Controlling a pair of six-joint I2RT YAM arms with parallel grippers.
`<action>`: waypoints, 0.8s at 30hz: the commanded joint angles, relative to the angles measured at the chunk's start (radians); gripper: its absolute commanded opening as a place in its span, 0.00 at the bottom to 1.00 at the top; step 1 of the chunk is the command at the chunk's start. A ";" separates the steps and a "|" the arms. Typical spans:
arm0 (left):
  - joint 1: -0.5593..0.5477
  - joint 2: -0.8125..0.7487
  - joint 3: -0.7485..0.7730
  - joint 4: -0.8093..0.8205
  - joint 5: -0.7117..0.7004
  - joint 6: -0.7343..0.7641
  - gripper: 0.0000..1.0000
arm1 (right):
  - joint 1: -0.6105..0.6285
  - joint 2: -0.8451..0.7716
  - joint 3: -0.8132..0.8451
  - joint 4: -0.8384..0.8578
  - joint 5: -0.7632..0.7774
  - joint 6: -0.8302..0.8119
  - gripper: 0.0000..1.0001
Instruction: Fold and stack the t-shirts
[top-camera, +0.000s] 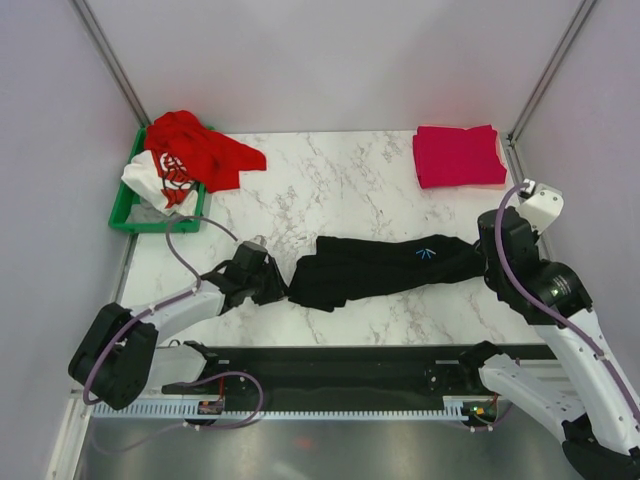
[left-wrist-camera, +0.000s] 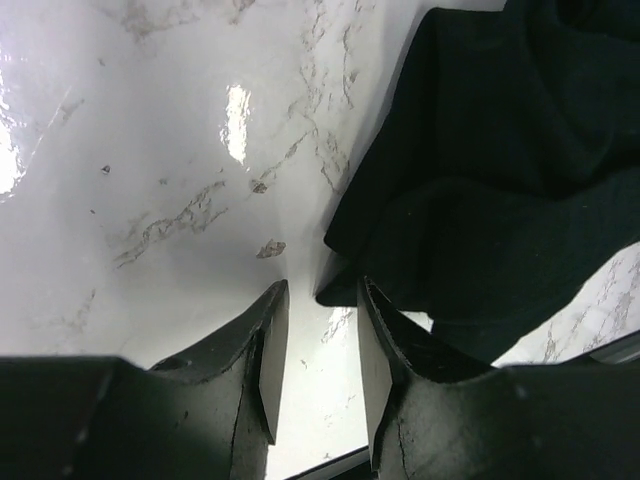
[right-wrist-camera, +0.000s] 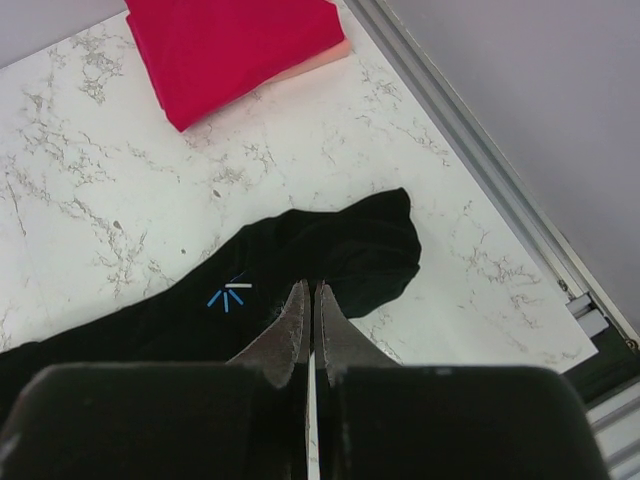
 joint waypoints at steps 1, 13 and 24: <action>-0.006 -0.003 -0.017 0.058 -0.012 -0.032 0.40 | 0.002 0.001 0.006 0.007 0.019 0.010 0.00; -0.058 0.015 -0.071 0.137 0.058 -0.045 0.40 | 0.002 0.020 0.003 0.018 0.025 0.002 0.00; -0.107 -0.080 -0.105 0.030 -0.066 -0.097 0.36 | 0.000 0.024 -0.017 0.032 0.005 0.010 0.00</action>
